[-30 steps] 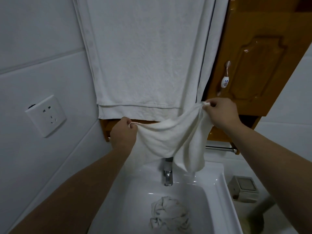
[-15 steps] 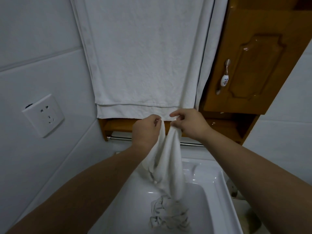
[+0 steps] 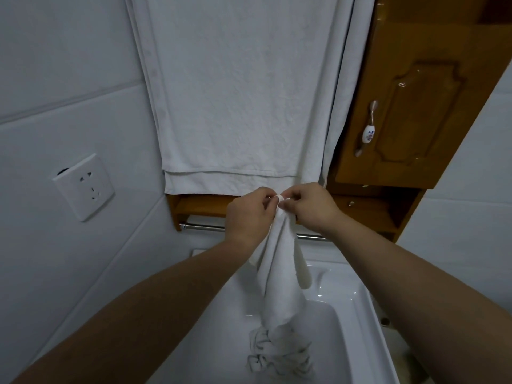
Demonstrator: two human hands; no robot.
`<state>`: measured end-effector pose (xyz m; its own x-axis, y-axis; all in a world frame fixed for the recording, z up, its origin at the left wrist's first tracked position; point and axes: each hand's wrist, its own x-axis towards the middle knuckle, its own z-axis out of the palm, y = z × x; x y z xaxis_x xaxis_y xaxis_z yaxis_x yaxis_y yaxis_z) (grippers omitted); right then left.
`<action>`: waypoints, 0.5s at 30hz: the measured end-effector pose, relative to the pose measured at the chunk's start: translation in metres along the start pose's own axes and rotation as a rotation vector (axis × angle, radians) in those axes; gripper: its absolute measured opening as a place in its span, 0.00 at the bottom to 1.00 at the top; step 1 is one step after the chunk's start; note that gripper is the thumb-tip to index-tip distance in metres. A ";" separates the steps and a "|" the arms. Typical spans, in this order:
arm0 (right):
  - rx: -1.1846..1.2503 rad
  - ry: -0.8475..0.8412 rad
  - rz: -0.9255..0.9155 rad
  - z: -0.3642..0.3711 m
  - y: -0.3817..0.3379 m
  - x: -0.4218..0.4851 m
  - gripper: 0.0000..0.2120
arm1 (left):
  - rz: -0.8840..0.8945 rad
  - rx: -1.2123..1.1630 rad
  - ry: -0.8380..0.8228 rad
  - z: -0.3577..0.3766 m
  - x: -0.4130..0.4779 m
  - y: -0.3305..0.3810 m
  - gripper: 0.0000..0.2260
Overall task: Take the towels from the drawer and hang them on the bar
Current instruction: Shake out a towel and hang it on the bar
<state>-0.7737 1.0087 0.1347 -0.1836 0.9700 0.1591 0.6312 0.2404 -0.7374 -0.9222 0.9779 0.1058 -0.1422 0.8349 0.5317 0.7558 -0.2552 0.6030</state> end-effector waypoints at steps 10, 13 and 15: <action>-0.042 0.088 -0.062 -0.019 -0.004 -0.012 0.08 | -0.128 0.041 -0.061 -0.001 0.001 -0.016 0.07; -0.049 0.118 -0.062 -0.027 0.000 -0.016 0.08 | -0.210 -0.005 -0.058 -0.005 0.002 -0.024 0.07; -0.027 0.156 -0.050 -0.032 0.004 -0.018 0.08 | -0.234 -0.020 -0.067 -0.007 0.002 -0.028 0.07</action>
<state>-0.7440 0.9937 0.1500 -0.0972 0.9499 0.2970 0.6448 0.2874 -0.7083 -0.9487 0.9834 0.0943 -0.2686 0.9029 0.3355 0.6941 -0.0601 0.7174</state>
